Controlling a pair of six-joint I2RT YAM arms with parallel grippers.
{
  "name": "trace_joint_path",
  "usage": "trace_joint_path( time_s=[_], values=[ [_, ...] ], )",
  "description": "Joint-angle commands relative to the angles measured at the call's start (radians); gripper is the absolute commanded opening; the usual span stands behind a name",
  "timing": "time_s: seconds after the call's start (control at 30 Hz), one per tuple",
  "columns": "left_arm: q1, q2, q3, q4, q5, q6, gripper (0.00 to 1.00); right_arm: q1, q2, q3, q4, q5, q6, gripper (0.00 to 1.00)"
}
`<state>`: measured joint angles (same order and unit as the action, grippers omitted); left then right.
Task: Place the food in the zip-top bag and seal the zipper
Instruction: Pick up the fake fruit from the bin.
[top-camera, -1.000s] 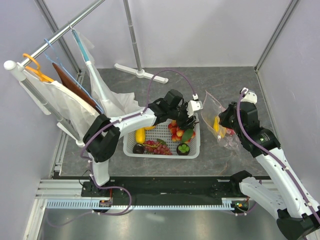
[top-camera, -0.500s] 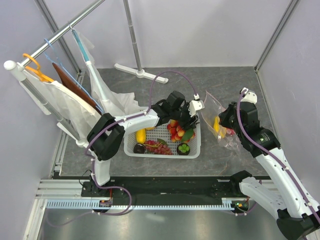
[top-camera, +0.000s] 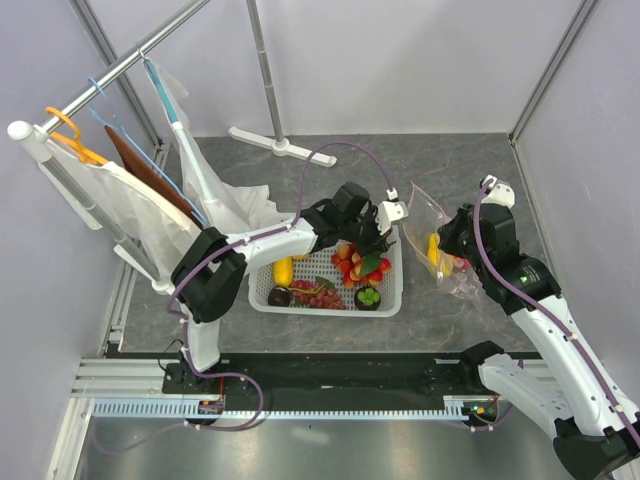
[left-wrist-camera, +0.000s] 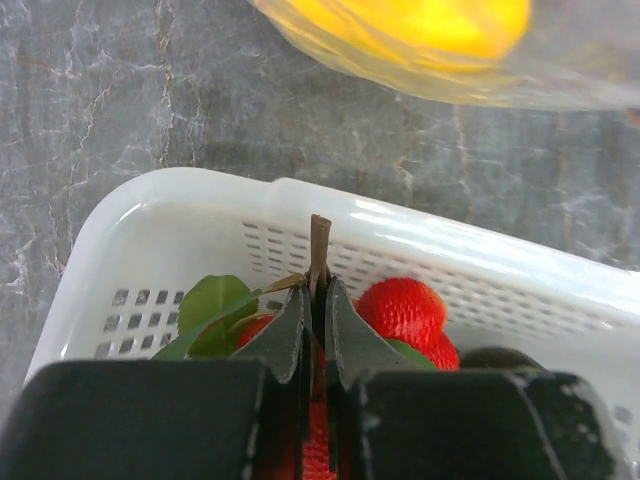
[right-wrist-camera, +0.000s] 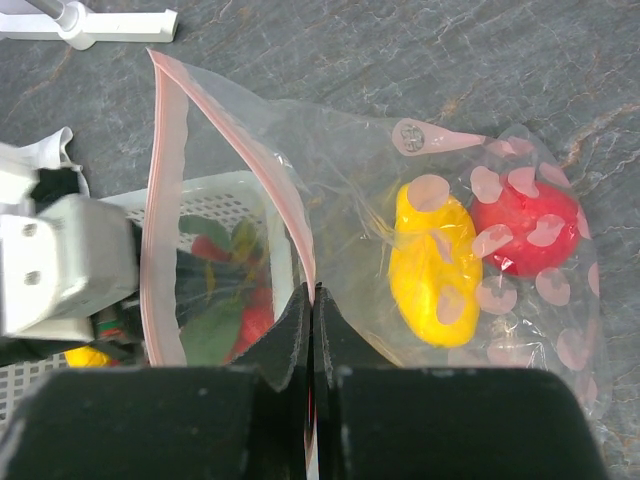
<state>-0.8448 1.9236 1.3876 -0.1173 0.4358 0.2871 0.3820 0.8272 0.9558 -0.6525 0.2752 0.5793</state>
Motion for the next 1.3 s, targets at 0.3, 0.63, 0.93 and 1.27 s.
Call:
trace_joint_path(
  time_s=[0.3, 0.63, 0.93, 1.27],
  values=[
    [0.035, -0.369, -0.033, -0.012, 0.139, -0.101, 0.02, -0.005, -0.008, 0.009, 0.010, 0.016, -0.001, 0.00],
    [0.081, -0.448, 0.073, 0.296, 0.204, -0.376, 0.02, -0.005, -0.002, 0.020, 0.016, -0.039, -0.005, 0.00],
    [0.072, -0.273, 0.292, 0.530, 0.198, -0.666, 0.02, -0.014, 0.026, 0.083, -0.024, -0.016, 0.016, 0.00],
    [0.039, -0.097, 0.372, 0.680, 0.167, -0.893, 0.02, -0.035, 0.050, 0.135, -0.044, -0.096, 0.066, 0.00]
  ],
)
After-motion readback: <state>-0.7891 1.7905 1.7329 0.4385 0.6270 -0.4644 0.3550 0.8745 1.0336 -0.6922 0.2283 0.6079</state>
